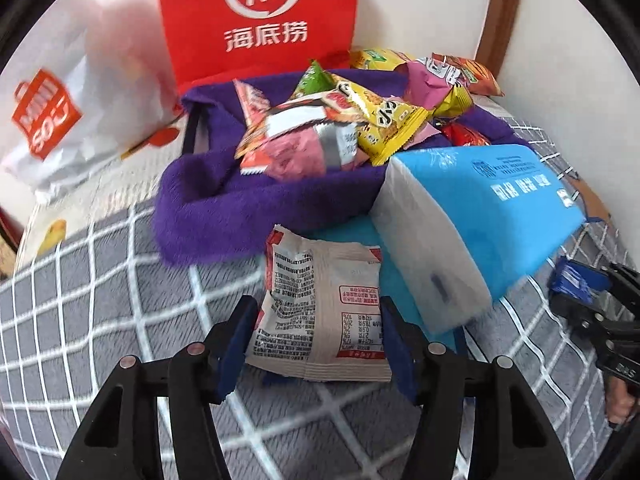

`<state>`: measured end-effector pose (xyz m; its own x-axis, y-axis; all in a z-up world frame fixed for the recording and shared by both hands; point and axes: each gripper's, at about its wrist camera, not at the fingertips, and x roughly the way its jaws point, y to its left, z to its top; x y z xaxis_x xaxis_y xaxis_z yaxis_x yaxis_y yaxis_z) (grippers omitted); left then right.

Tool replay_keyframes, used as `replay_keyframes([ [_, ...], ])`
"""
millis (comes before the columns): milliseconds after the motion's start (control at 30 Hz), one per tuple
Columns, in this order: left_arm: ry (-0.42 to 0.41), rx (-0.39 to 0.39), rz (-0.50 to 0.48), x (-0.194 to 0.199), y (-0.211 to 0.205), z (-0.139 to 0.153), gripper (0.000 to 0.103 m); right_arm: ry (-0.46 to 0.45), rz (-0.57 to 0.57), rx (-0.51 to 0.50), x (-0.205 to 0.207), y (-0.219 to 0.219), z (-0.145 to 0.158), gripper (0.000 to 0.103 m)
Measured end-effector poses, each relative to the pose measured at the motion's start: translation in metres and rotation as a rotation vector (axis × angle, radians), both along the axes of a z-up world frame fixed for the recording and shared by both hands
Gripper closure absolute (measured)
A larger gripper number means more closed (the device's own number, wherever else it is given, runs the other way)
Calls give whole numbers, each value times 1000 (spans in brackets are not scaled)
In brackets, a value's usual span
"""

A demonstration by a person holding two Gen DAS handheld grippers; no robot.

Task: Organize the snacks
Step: 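Lift the white sachet and blue biscuit packet with both tools over the purple towel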

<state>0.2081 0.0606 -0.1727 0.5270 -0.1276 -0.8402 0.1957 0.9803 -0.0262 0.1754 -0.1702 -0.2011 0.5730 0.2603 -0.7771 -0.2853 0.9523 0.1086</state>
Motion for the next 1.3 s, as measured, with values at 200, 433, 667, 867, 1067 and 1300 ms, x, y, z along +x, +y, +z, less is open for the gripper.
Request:
replay_keyframes([
  [200, 1, -20, -12, -32, 11, 3, 44, -7, 8, -52, -1, 8, -1, 47],
  [433, -67, 3, 38, -37, 10, -3, 42, -8, 18, -63, -2, 10, -1, 44],
  [667, -66, 16, 29, -33, 7, -1, 40, -6, 20, -59, -2, 9, -1, 42],
  [867, -65, 23, 48, -33, 6, -1, 39, -3, 34, -61, -1, 10, -1, 41],
  [1067, -63, 21, 57, -32, 6, -1, 39, 11, 64, -64, 0, 13, -1, 34],
  [1300, -76, 30, 36, -34, 4, 0, 43, -5, 23, -48, -2, 8, 0, 45],
])
